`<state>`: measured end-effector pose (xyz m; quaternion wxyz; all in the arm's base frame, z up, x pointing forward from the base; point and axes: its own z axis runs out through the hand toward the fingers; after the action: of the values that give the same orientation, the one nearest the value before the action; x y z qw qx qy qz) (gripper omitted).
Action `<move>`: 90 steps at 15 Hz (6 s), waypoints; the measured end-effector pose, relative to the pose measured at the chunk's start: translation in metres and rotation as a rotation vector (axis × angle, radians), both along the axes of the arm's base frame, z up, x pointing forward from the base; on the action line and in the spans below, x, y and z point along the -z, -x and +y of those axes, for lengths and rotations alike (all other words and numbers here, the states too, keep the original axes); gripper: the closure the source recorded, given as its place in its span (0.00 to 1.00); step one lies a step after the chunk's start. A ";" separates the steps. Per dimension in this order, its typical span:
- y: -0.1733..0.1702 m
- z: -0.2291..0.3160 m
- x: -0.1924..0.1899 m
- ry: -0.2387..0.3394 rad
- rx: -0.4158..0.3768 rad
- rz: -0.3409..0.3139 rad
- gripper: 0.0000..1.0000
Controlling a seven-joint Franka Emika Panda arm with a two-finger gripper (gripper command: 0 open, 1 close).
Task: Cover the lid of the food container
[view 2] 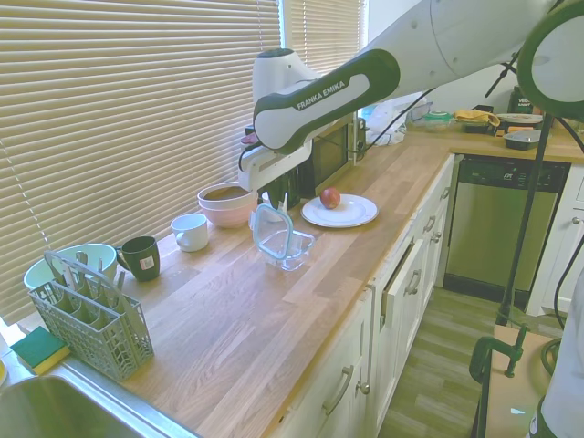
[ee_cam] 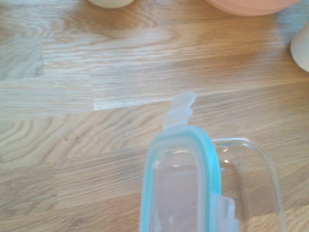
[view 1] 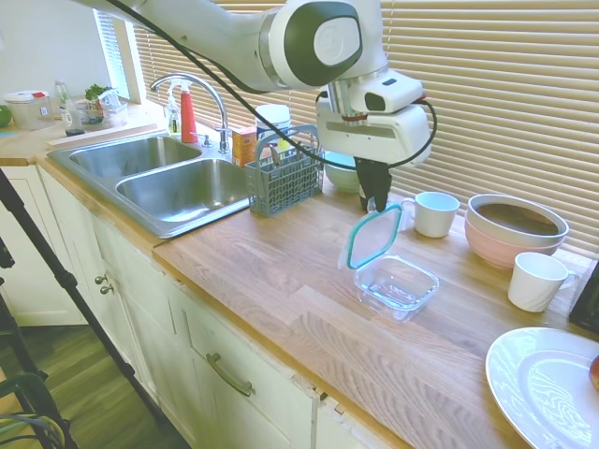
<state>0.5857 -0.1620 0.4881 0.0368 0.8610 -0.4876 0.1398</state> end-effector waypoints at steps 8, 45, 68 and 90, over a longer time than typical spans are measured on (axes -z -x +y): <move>0.007 -0.041 0.008 -0.047 0.019 0.003 1.00; 0.018 -0.161 0.104 -0.170 0.042 0.002 1.00; -0.004 -0.143 0.095 -0.132 -0.005 0.019 1.00; -0.002 -0.134 0.075 -0.138 0.002 0.008 0.00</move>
<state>0.5881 -0.2963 0.4131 -0.0204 0.8617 -0.4966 0.1024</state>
